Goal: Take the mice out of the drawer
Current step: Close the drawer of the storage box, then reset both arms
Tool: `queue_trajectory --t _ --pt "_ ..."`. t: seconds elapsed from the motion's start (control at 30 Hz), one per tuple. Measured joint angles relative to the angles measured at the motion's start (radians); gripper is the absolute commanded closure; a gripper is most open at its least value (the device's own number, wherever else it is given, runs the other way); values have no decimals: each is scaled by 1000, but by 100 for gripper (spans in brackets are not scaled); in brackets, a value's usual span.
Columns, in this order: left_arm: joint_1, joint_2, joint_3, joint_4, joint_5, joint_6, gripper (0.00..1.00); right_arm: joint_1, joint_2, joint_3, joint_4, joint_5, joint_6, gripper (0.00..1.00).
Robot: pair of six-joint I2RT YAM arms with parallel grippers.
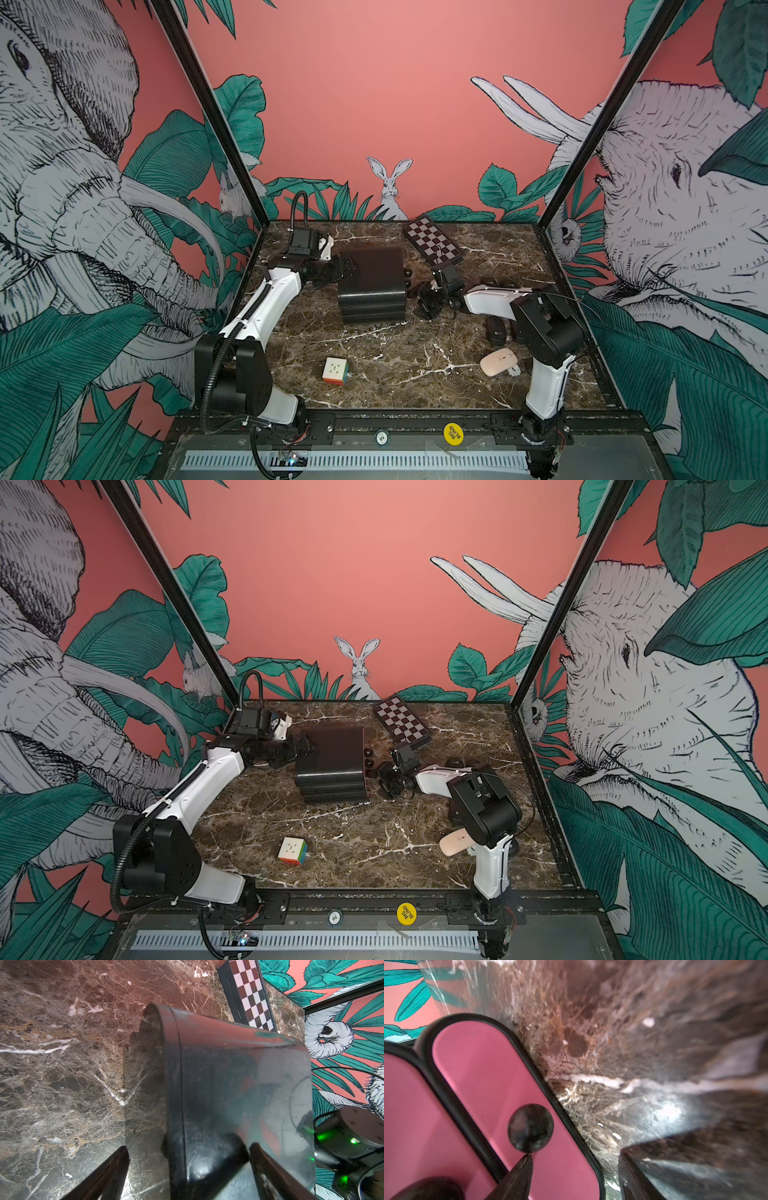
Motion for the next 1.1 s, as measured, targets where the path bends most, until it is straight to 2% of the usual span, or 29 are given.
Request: queue_trajectory --t 0.17,0.37,0.57,0.6,0.83,0.9,1.0,1.1 --pt "0 2 3 -1 3 5 7 -2 -46 -55 10 28 4 32" --pt "0 3 38 -26 -3 18 7 -52 -151 -103 -97 114 -46 19" --pt "0 3 131 -69 -35 58 7 -138 -257 31 -328 238 -238 10" --pt "1 3 150 -74 -43 69 7 -149 -275 60 -352 259 -276 1" --pt "9 -18 190 -58 -159 142 1 -238 -366 270 -531 426 -561 1" --pt "25 -54 147 -5 -219 162 1 -262 -372 336 -576 506 -652 1" --pt "67 -155 6 109 -321 192 1 -283 -402 386 -618 685 -794 1" --pt "114 -278 -212 283 -440 248 1 -291 -485 316 -587 880 -946 1"
